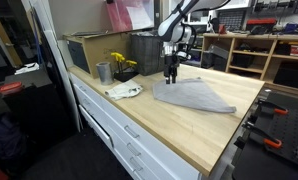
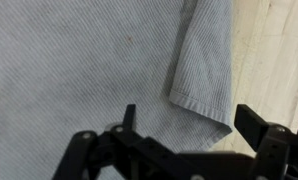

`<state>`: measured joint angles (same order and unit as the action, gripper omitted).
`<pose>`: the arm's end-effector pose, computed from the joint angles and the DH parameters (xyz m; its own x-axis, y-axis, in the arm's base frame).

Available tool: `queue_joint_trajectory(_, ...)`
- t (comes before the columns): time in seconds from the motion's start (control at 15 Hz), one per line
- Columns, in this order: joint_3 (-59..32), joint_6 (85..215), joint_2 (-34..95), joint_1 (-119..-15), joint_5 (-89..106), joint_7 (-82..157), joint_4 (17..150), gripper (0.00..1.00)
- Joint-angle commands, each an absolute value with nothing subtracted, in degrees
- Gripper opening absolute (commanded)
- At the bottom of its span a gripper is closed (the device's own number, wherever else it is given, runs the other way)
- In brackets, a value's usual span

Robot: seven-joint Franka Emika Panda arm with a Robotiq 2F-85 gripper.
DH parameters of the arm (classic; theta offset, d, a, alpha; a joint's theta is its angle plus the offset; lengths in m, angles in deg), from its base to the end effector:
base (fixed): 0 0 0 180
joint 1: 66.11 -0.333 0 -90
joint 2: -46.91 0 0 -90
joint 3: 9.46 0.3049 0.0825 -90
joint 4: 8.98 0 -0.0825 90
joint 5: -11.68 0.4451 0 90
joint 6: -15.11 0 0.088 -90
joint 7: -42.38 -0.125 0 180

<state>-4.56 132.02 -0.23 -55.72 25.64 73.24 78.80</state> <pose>0.6988 -0.0532 0.0823 0.9401 0.3017 -0.1586 0.2282 -0.9028 -0.3645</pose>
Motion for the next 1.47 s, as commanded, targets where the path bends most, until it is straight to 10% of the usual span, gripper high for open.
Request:
queue_joint_trajectory(0.0,-3.5,127.5,-4.3,-56.9,22.9,72.0,72.2,1.0)
queue_joint_trajectory(1.4,-3.1,118.6,-9.0,-60.6,16.3,71.7,68.2,1.0)
